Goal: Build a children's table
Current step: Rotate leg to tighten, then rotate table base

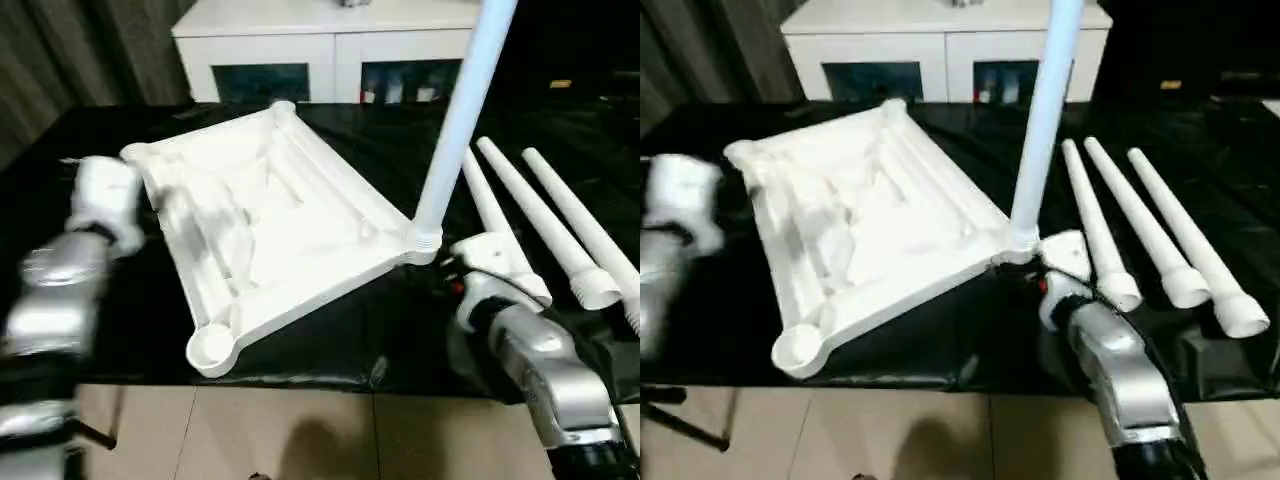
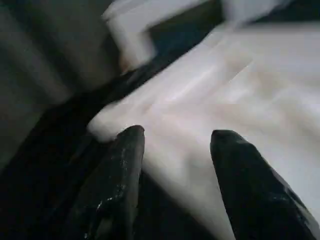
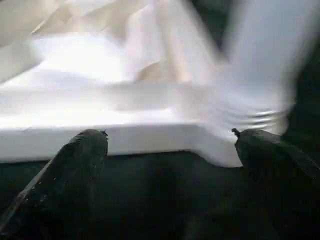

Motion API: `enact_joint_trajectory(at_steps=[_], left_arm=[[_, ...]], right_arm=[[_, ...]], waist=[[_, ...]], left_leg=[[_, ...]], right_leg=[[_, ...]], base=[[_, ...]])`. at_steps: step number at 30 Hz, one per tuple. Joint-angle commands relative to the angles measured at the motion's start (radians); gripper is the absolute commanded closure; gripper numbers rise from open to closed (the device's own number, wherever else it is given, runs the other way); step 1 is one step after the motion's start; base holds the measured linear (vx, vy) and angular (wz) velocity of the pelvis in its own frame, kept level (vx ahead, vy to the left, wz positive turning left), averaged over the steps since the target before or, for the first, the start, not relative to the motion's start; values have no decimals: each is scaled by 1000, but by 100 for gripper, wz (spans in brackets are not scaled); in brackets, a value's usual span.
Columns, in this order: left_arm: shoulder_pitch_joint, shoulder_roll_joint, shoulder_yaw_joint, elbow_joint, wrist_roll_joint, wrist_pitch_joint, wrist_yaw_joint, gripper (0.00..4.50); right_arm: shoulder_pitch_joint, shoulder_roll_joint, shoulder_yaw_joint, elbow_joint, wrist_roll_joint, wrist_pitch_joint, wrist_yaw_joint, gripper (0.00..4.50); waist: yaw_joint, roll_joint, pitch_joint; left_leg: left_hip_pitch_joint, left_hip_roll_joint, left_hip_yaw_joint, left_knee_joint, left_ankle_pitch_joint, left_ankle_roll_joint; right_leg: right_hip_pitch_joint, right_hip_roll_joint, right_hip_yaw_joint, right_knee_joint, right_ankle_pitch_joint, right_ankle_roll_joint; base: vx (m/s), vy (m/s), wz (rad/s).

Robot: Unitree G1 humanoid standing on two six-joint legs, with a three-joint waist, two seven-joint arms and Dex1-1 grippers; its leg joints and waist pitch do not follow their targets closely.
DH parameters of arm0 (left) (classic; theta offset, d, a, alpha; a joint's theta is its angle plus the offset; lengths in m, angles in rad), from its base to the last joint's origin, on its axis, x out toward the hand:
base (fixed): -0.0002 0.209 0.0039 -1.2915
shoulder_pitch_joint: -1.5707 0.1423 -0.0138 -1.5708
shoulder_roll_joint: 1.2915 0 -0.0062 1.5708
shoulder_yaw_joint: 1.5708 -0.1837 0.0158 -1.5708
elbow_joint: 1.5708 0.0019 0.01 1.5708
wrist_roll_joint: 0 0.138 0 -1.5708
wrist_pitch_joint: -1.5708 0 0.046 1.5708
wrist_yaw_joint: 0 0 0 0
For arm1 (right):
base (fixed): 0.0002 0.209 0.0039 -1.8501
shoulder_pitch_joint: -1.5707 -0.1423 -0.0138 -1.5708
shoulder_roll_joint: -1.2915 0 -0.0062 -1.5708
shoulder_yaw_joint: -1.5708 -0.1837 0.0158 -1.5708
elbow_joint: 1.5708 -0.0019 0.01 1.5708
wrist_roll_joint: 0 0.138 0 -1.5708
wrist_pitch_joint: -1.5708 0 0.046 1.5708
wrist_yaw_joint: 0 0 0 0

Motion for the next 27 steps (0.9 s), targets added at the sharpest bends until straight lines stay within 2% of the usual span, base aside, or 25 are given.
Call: enact_joint_trajectory(at_steps=[1, 3, 4, 5, 7, 9, 15, 16, 20, 21, 23, 27], left_arm=[[26, 23, 6, 0, 38, 84, 36, 210], [65, 35, -13, -39, 49, 185, 21, 210], [85, 33, -26, -69, 44, 233, 5, 210], [101, 29, -42, -93, 35, 264, -14, 210], [119, 29, -68, -115, 25, 294, -50, 210], [144, 23, -110, -141, 13, 326, -99, 210], [186, 1, -212, -220, -22, 401, -215, 210], [193, 4, -225, -234, -25, 406, -232, 210], [223, -1, -270, -320, -67, 418, -307, 210], [232, 2, -285, -344, -77, 420, -327, 210], [240, 2, -300, -366, -88, 424, -348, 210], [233, -34, -330, -390, -77, 410, -342, 210]], right_arm=[[-13, 4, 48, 26, -39, 32, 2, 0], [-31, 22, 71, 70, -76, 52, -33, 0], [-40, 31, 78, 88, -85, 62, -46, 0], [-47, 36, 82, 99, -86, 64, -49, 0], [-57, 41, 86, 112, -88, 63, -51, 0], [-84, 56, 93, 150, -97, 59, -60, 0], [-173, 110, 104, 291, -129, 8, -100, 0], [-183, 116, 105, 307, -131, 1, -102, 0], [-237, 144, 108, 408, -140, -43, -116, 0], [-249, 152, 107, 429, -139, -51, -116, 0], [-265, 162, 105, 458, -140, -64, -114, 0], [-299, 180, 108, 511, -148, -101, -106, 0]], waist=[[1, 0, -56], [3, -3, -56], [5, -3, -57], [8, -2, -56], [14, -2, -58], [16, 0, -58], [10, -5, -57], [9, -2, -56], [8, -5, -58], [7, -2, -55], [7, -3, -54], [4, -3, -54]], left_leg=[[35, 40, -15, -84, -227, 5], [38, 41, -14, -86, -249, -17], [37, 42, -15, -87, -233, -28], [35, 40, -15, -88, -243, -32], [41, 40, -12, -86, -250, -39], [35, 39, -15, -88, -240, -44], [29, 36, -14, -87, -255, -48], [29, 35, -14, -86, -248, -45], [29, 36, -14, -85, -245, -40], [31, 37, -14, -87, -266, -42], [34, 37, -14, -88, -292, -46], [32, 37, -15, -89, -292, -50]], right_leg=[[34, -35, 24, -52, -105, -208], [29, -35, 27, -54, -124, -204], [29, -38, 28, -50, -107, -209], [28, -36, 28, -52, -120, -205], [24, -36, 31, -54, -107, -202], [29, -36, 29, -50, -80, -198], [32, -42, 30, -51, -106, -210], [32, -39, 31, -51, -103, -207], [33, -38, 29, -50, -94, -216], [30, -37, 29, -50, -123, -218], [28, -36, 30, -54, -158, -212], [30, -36, 30, -53, -159, -203]], base=[[0, 0, 0], [0, 0, 0], [0, 0, 0], [0, 0, 0], [0, 0, 0], [0, 0, 0], [0, 0, 0], [0, 0, 0], [0, 0, 0], [0, 0, 0], [0, 0, 0], [0, 0, 0]])
